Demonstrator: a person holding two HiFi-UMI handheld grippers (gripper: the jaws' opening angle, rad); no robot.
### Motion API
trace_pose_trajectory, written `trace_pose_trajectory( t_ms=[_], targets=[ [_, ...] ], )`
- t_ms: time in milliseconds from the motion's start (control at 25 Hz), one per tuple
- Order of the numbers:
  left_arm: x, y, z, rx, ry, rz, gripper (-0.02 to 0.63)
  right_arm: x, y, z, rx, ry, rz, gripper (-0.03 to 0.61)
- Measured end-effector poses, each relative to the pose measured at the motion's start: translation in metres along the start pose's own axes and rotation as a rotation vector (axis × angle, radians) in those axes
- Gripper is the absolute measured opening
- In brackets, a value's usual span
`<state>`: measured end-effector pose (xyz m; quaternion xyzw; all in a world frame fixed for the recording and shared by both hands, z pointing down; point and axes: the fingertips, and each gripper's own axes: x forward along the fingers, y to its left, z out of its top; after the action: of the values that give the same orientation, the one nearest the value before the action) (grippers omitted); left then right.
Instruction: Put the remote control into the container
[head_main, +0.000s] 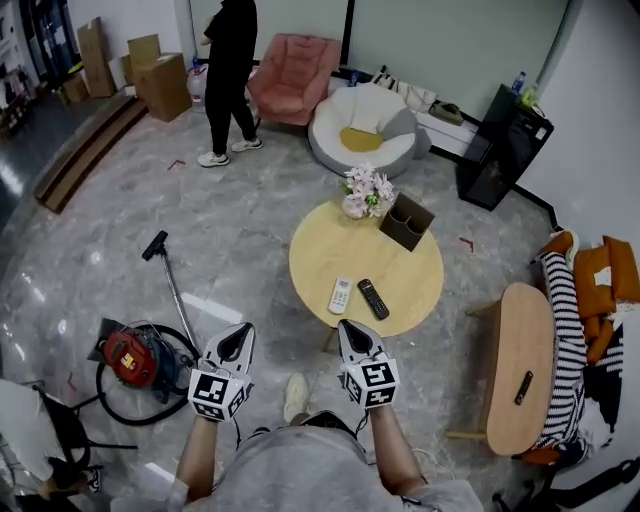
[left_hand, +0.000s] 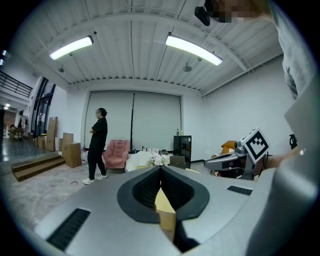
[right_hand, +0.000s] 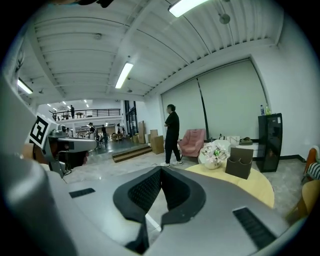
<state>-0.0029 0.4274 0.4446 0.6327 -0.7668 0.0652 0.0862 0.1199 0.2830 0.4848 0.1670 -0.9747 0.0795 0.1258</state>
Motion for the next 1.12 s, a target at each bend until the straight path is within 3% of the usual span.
trace_pose_trajectory(
  t_ms=[400, 1120],
  targets=[
    [0.098, 0.038, 0.023, 0.026, 0.004, -0.093, 0.007, 0.068, -0.064, 0.029, 0.038, -0.031, -0.103, 0.008],
    [0.228, 0.022, 0.031, 0.051, 0.049, -0.388, 0.008, 0.080, -0.143, 0.029, 0.120, -0.016, -0.369, 0.009]
  ],
)
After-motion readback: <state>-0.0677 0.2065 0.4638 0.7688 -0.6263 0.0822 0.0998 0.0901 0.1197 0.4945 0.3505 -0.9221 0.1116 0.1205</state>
